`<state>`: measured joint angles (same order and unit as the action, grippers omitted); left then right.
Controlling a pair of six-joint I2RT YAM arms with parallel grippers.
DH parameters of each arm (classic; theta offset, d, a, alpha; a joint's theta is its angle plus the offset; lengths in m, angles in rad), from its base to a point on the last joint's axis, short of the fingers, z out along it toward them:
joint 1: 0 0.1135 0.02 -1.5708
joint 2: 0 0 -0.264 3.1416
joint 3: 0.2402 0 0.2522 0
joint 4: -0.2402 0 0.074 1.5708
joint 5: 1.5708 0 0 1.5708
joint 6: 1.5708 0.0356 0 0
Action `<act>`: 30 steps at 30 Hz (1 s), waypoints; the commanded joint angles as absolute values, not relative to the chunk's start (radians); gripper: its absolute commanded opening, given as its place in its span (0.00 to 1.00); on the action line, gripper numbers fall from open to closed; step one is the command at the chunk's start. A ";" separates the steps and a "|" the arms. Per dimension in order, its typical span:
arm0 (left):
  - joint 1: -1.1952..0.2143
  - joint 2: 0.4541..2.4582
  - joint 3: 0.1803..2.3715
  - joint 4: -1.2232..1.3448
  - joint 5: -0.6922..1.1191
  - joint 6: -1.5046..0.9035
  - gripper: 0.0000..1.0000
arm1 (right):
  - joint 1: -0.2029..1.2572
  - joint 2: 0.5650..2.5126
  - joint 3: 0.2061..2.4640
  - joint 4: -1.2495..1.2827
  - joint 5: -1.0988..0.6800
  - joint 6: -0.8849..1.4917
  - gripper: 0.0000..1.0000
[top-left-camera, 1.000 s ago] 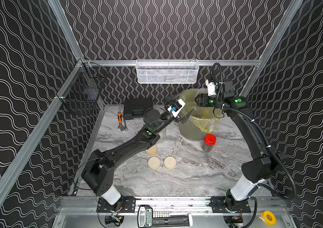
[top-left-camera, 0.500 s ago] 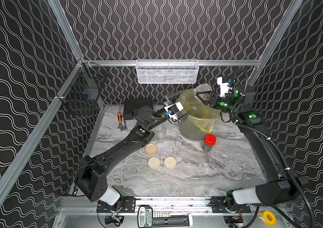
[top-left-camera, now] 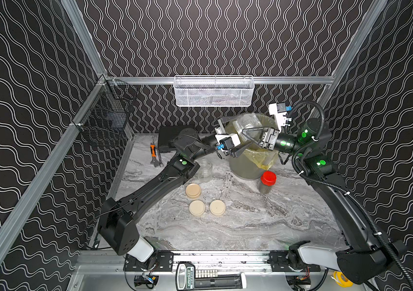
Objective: Empty moldy tea leaves from jars
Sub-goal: Place the jar at the center of the board.
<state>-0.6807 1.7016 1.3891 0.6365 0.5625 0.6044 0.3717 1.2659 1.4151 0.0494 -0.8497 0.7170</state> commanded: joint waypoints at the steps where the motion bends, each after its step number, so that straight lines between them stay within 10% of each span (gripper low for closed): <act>1: -0.681 1.710 1.385 0.673 0.523 0.611 0.99 | 0.401 1.256 1.405 0.120 -0.850 0.716 0.12; 15: -0.682 1.711 1.324 0.872 0.534 0.555 0.97 | 0.411 1.249 1.341 0.204 -0.859 0.791 0.12; 24: -0.681 1.728 1.355 0.825 0.580 0.544 0.61 | 0.420 1.256 1.332 0.215 -0.883 0.795 0.20; 30: -0.682 1.709 1.337 0.824 0.580 0.527 0.41 | 0.420 1.243 1.301 0.248 -0.847 0.795 0.70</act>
